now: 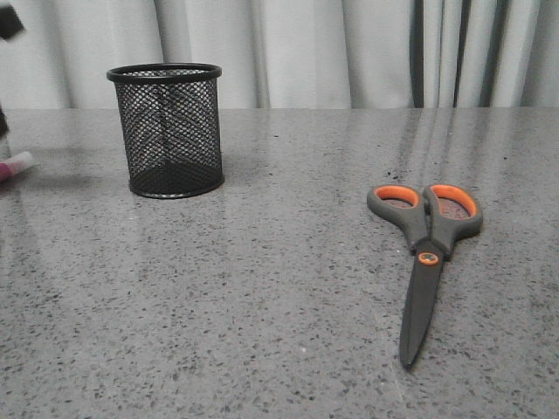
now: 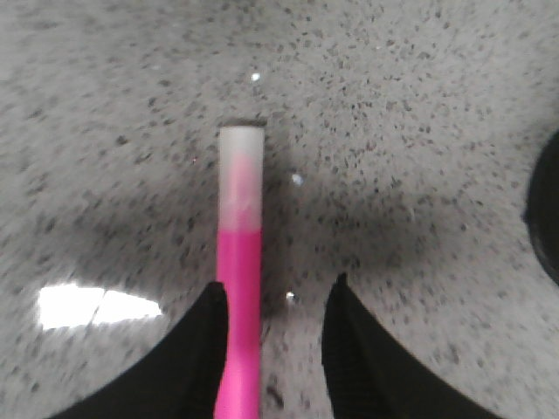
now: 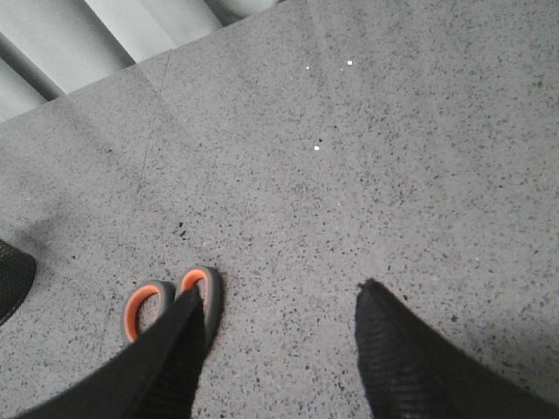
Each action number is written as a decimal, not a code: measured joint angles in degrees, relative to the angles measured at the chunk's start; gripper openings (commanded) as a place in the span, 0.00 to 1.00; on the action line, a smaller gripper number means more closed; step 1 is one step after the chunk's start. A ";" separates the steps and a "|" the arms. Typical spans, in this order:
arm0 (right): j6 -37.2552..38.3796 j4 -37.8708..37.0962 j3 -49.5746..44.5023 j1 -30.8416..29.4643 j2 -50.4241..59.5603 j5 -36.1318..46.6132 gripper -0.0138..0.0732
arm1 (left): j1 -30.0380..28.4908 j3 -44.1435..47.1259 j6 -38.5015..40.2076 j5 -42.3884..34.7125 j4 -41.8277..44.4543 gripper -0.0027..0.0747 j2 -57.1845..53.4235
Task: Put pen and scissors into bin
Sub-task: 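Close the left gripper around the pink marker and lift it, then carry the marker over the mesh cup and drop it in upright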
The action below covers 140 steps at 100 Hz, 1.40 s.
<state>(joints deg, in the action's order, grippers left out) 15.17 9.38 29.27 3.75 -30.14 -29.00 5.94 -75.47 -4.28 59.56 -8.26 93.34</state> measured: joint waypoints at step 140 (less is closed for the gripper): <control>0.00 2.62 0.00 0.00 0.00 -2.57 0.56 | 12.70 0.52 -51.04 -33.91 -53.55 0.01 -13.77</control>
<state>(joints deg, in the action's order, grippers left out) 15.17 12.00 29.27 3.75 -30.14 -31.58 18.64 -74.94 -55.32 25.65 -61.82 79.57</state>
